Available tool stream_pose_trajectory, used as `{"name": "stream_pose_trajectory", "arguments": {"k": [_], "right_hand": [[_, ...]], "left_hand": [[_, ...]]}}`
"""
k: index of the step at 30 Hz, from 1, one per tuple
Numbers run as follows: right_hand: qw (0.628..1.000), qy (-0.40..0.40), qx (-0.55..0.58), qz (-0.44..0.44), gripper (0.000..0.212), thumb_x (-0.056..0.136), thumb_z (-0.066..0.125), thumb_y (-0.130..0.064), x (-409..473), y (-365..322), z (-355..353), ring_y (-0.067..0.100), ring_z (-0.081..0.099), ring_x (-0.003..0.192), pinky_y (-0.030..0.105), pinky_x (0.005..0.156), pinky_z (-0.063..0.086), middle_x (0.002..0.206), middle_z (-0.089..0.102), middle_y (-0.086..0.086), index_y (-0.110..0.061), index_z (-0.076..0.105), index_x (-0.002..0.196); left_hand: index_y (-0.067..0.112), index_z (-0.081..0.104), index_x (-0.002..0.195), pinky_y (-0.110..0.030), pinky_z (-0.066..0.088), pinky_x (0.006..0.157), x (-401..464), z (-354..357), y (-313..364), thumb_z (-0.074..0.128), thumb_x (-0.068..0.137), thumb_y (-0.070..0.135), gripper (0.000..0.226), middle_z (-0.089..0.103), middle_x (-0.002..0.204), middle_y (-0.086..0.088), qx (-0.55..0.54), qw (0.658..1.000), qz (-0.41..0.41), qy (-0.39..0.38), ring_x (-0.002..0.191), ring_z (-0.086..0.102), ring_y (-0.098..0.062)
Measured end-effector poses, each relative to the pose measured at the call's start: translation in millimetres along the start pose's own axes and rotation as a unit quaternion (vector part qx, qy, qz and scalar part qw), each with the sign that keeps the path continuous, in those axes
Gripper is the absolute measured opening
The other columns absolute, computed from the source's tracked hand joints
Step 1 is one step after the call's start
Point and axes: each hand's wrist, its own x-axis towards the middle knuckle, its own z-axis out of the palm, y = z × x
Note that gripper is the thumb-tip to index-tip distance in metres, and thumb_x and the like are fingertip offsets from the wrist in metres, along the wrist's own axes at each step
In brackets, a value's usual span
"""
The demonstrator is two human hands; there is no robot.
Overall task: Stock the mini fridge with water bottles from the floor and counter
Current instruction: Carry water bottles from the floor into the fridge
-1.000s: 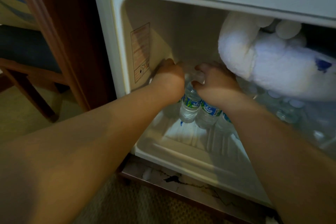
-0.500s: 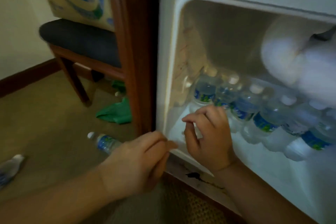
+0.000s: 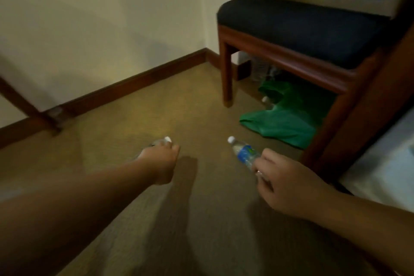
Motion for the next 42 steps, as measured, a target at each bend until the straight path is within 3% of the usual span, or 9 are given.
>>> {"name": "stream_pose_trajectory", "arguments": {"k": [6, 9, 16, 21, 25, 29, 32, 35, 42], "right_hand": [[0.964, -0.171, -0.055, 0.197, 0.075, 0.088, 0.067, -0.043, 92.4, 19.0, 95.9, 0.027, 0.043, 0.13, 0.046, 0.101, 0.047, 0.145, 0.038, 0.007, -0.032, 0.027, 0.151], [0.93, -0.197, -0.009, 0.311, 0.096, 0.089, 0.067, -0.048, 114.8, 35.7, 143.8, 0.042, 0.018, 0.15, 0.064, 0.114, 0.03, 0.165, 0.016, 0.017, -0.036, 0.003, 0.159], [0.927, -0.085, -0.112, 0.347, 0.072, 0.089, 0.069, -0.03, 98.9, 43.4, 163.3, 0.031, 0.046, 0.123, 0.048, 0.098, 0.042, 0.135, 0.044, 0.013, -0.031, 0.029, 0.15], [0.895, -0.217, -0.008, 0.39, 0.113, 0.071, 0.089, -0.036, 80.2, 24.1, 141.8, 0.035, 0.046, 0.132, 0.048, 0.103, 0.048, 0.148, 0.033, 0.019, -0.024, 0.014, 0.156], [0.873, -0.332, 0.009, 0.357, 0.135, 0.072, 0.089, -0.042, 66.5, 6.0, 138.4, 0.039, 0.034, 0.144, 0.052, 0.111, 0.043, 0.162, 0.014, 0.02, -0.028, -0.011, 0.161], [0.919, -0.24, 0.066, 0.306, 0.106, 0.082, 0.076, -0.056, 76.3, -3.4, 141.6, 0.031, 0.044, 0.138, 0.046, 0.108, 0.045, 0.158, 0.034, 0.012, -0.026, 0.012, 0.161], [0.921, -0.241, 0.098, 0.291, 0.083, 0.091, 0.067, -0.054, 82.2, -14.1, 151.6, 0.029, 0.047, 0.136, 0.047, 0.107, 0.046, 0.155, 0.041, 0.007, -0.027, 0.024, 0.158], [0.913, -0.237, 0.115, 0.312, 0.073, 0.094, 0.065, -0.05, 85.6, -20.1, 157.8, 0.029, 0.05, 0.134, 0.046, 0.106, 0.046, 0.149, 0.05, 0.007, -0.023, 0.034, 0.154], [0.901, -0.297, 0.127, 0.29, 0.056, 0.089, 0.076, -0.038, 78.6, -9.3, 117.2, 0.03, 0.061, 0.118, 0.043, 0.094, 0.056, 0.13, 0.062, 0.012, -0.013, 0.057, 0.136]], "left_hand": [[0.026, 0.035, 0.149, -0.051, 0.053, 0.096, 38.6, 47.2, -61.6, 0.075, 0.083, 0.039, 0.078, 0.048, 0.144, -0.011, -0.103, 0.981, -0.164, 0.013, 0.13, 0.049, -0.033], [0.019, 0.039, 0.148, -0.045, 0.047, 0.102, 53.8, 78.0, -84.5, 0.073, 0.085, 0.044, 0.075, 0.05, 0.144, -0.015, -0.175, 0.962, -0.21, -0.001, 0.13, 0.051, -0.035], [0.014, 0.04, 0.149, -0.039, 0.045, 0.102, 66.5, 115.2, -98.1, 0.066, 0.092, 0.044, 0.069, 0.057, 0.137, -0.016, -0.202, 0.953, -0.224, -0.023, 0.123, 0.057, -0.034], [0.018, 0.058, 0.13, -0.049, 0.042, 0.104, 77.8, 121.9, -89.3, 0.042, 0.091, 0.059, 0.059, 0.063, 0.122, -0.011, -0.141, 0.956, -0.243, -0.081, 0.116, 0.058, -0.032], [0.013, 0.057, 0.134, -0.036, 0.051, 0.086, 53.7, 114.4, -61.1, 0.043, 0.094, 0.054, 0.059, 0.065, 0.116, -0.01, -0.086, 0.966, -0.181, -0.165, 0.104, 0.063, -0.028], [0.009, 0.056, 0.138, -0.036, 0.046, 0.106, 26.1, 113.7, -23.0, 0.07, 0.092, 0.03, 0.052, 0.066, 0.118, -0.009, -0.075, 0.931, -0.089, -0.347, 0.12, 0.063, -0.026], [0.013, 0.03, 0.157, -0.037, 0.038, 0.111, 16.5, 111.5, -2.3, 0.062, 0.095, 0.05, 0.079, 0.046, 0.152, -0.012, -0.172, 0.943, -0.053, -0.279, 0.136, 0.049, -0.031], [0.018, 0.035, 0.152, -0.039, 0.047, 0.103, 4.1, 104.3, 11.0, 0.069, 0.073, 0.075, 0.103, 0.054, 0.142, -0.007, -0.224, 0.956, -0.093, -0.163, 0.124, 0.057, -0.027], [0.019, 0.053, 0.132, -0.033, 0.055, 0.086, -6.1, 99.3, 34.8, 0.075, 0.08, 0.058, 0.068, 0.065, 0.111, 0.001, -0.242, 0.961, -0.07, -0.112, 0.101, 0.064, -0.018]]}}
